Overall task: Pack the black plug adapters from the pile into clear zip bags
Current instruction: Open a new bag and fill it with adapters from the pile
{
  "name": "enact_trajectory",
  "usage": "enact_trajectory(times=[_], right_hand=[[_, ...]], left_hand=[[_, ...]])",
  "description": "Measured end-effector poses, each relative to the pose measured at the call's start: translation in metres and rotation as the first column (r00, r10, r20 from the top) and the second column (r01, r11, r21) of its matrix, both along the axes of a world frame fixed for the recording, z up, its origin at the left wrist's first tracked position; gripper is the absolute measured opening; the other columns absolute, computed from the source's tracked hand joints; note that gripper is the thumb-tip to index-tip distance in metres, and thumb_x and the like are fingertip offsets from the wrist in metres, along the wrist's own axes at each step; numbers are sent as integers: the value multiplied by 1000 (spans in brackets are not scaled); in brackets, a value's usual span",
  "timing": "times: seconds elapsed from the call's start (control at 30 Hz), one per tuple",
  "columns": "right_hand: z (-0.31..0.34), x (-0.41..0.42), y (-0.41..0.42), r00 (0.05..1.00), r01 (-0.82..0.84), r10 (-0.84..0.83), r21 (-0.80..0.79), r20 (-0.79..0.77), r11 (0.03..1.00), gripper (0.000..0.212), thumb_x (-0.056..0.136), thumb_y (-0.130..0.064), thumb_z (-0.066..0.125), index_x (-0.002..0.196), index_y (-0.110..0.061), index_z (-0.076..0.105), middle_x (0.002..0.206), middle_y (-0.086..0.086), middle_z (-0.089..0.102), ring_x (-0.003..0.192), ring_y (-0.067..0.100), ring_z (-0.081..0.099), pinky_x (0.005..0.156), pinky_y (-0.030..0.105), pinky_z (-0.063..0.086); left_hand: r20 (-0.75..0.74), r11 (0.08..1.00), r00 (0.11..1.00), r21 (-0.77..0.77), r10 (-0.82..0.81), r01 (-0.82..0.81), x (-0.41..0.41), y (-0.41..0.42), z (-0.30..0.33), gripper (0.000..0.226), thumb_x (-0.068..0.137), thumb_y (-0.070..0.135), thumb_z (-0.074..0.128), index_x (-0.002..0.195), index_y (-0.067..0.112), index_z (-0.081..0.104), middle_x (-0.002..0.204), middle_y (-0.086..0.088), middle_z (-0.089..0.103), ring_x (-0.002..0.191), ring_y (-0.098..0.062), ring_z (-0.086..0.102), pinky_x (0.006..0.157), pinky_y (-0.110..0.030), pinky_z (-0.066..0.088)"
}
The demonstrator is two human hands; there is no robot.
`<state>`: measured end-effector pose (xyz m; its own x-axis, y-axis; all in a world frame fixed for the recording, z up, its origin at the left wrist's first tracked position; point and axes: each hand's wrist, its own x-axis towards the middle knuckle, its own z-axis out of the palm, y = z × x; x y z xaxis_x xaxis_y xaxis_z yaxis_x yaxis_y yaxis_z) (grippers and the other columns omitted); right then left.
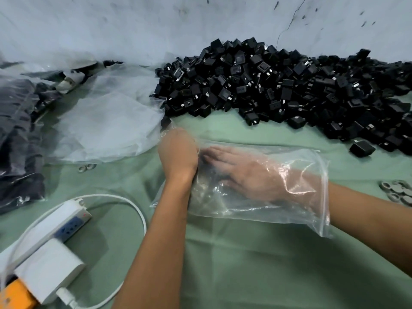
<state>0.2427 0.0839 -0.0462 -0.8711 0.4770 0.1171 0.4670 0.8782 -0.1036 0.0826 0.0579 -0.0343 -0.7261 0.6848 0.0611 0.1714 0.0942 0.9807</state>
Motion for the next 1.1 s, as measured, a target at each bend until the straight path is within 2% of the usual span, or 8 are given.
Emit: enact_trajectory(times=[0.23,0.37,0.47,0.57,0.7,0.8,0.87,1.1], right_hand=[[-7,-13,2,999,21,-25,89,36,996,77,107,-27,51,165,-15,2,173,2,-4,159,15,-4,129,33,6],[-11,-23,10,999,20,-18,62,-44,998,73,102,-12,55,163,-10,17,172,7,13,159,22,10,130,36,10],[-15,-30,10,984,-41,17,-138,-175,990,63,107,-14,48,161,-20,16,169,9,25,150,34,37,123,47,33],[-21,-18,9,966,-47,25,-80,-258,996,54,108,-18,34,161,-23,27,167,6,32,135,35,56,108,46,51],[-30,-10,17,963,7,-38,-114,-268,993,68,95,14,54,156,-8,34,162,17,38,147,35,41,121,54,35],[-24,-31,19,954,-32,-22,-174,-299,984,63,107,-9,45,157,-35,15,166,2,32,147,13,37,123,33,34],[-24,-26,24,973,-33,-16,-206,-232,978,60,108,-16,34,153,-43,8,169,3,26,152,14,30,126,36,28],[-3,102,25,996,81,-72,-238,48,968,64,104,-21,59,161,-24,32,169,-5,25,154,12,26,126,20,16]], left_hand=[[-25,1000,1000,4,9,-9,-3,2,-3,36,94,25,40,72,3,59,64,-13,66,60,-28,59,65,-50,53],[-39,1000,999,2,6,-5,-4,4,-3,35,92,25,40,72,5,61,70,-16,69,72,-39,66,75,-57,56],[-26,1000,1000,2,3,-3,-4,3,-3,34,92,23,40,68,10,60,65,-12,68,72,-39,66,75,-54,57],[16,1000,1000,2,14,-14,-5,4,-4,33,93,21,41,65,13,58,59,-7,65,62,-32,60,67,-47,51],[-2,1000,1000,-9,9,-9,-4,2,-2,34,94,22,41,68,9,59,62,-8,66,63,-32,62,70,-49,54],[-50,1000,999,-16,-1,1,-6,1,-3,34,94,24,40,74,5,61,75,-17,69,78,-41,66,79,-58,55],[-93,999,996,-32,-14,11,-5,1,-4,34,94,26,40,74,8,62,76,-15,69,79,-40,67,80,-58,55],[-222,998,975,-47,25,-37,0,0,-6,38,100,31,43,75,8,61,73,-12,68,72,-36,67,71,-51,55]])
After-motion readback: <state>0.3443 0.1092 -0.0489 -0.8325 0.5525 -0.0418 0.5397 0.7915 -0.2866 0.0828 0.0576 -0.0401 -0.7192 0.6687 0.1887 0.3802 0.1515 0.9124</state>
